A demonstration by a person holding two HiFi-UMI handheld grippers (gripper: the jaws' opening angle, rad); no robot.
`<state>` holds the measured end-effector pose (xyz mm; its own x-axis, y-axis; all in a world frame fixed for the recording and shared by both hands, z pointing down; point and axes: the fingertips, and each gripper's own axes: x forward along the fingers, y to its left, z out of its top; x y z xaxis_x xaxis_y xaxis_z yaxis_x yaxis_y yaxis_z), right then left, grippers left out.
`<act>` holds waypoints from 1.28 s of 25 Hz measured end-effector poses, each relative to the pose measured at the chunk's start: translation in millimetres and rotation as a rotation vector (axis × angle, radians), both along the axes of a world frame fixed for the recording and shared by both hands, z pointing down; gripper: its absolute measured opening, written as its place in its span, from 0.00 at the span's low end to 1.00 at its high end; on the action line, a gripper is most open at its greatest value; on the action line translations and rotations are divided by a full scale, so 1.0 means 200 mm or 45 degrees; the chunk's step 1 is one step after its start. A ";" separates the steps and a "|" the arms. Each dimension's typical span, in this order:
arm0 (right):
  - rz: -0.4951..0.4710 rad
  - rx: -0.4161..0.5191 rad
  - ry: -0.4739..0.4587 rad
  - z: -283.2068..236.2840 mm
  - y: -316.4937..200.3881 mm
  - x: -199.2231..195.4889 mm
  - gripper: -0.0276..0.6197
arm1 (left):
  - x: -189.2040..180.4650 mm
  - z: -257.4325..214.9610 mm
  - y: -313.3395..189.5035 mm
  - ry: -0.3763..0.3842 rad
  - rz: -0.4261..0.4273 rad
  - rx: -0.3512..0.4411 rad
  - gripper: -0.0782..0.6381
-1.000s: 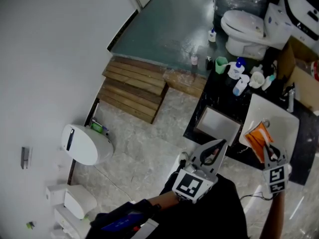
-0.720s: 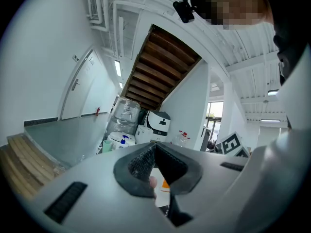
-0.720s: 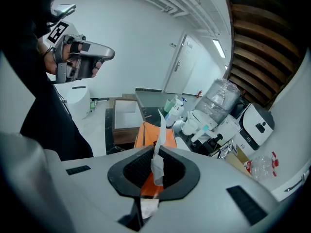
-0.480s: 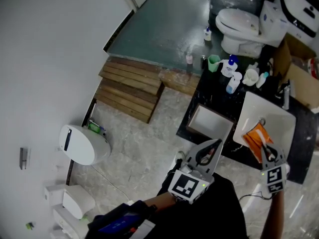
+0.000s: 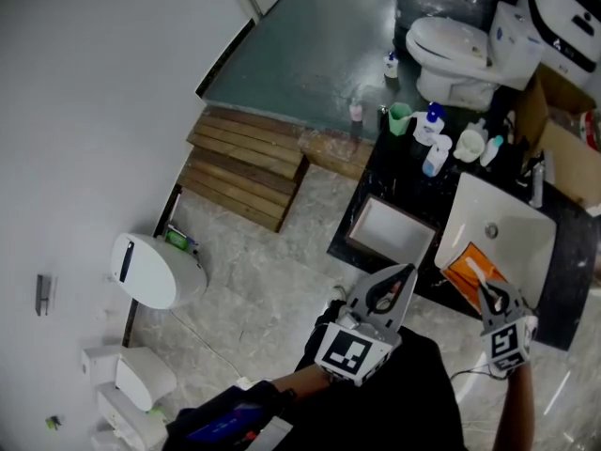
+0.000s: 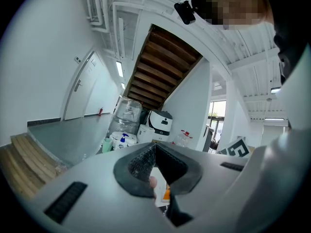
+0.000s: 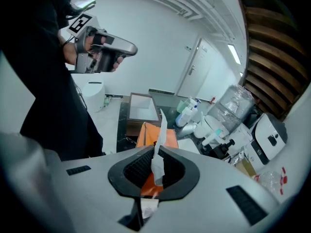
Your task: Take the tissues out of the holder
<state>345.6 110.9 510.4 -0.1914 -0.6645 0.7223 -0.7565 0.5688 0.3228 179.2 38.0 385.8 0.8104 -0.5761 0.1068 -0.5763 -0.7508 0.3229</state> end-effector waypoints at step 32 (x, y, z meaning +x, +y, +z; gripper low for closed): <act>-0.363 -0.112 -0.026 0.48 0.09 -0.15 0.08 | -0.26 0.05 0.04 -0.052 -0.172 -0.024 0.10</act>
<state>316.3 129.1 606.6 -0.3768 -0.5169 0.7687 -0.5680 0.7844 0.2491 126.4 46.5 396.0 0.7201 -0.6775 0.1497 -0.6848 -0.6593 0.3103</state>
